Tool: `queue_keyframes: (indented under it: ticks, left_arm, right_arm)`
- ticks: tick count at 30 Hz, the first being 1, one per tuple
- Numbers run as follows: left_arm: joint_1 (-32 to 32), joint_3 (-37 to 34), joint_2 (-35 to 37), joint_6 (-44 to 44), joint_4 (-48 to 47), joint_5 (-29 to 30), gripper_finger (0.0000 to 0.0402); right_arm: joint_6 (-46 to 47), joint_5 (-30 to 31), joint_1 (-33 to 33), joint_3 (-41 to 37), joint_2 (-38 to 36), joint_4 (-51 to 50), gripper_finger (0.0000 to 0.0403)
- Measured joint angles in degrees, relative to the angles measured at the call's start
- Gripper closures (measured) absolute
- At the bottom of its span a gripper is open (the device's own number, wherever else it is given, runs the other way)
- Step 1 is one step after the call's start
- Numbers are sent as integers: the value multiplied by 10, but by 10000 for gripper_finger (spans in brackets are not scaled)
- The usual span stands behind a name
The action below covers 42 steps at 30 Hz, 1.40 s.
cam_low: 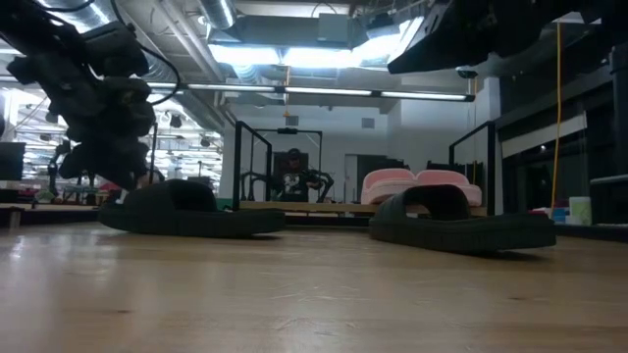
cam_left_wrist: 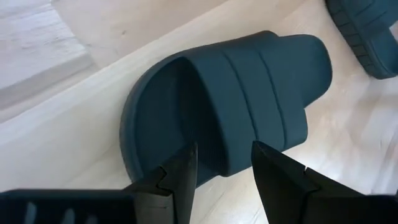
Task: Pick and place slides into the shelf
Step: Put the left black slide on the shelf
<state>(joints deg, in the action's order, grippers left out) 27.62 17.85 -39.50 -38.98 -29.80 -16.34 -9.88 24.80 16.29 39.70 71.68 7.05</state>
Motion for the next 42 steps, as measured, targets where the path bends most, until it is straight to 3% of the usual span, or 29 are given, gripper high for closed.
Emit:
queue_keyframes:
  ticks: [21,36,42]
  left_arm:
    - [0,-76,-33,-16,179,-87,258]
    - [0,-105,-33,-20,232,-90,258]
    - [0,-115,-33,-20,252,-107,286]
  right_arm:
    - [-12,0,0,0,0,9,397]
    - [-12,0,0,0,0,9,397]
    - [-12,0,0,0,0,9,397]
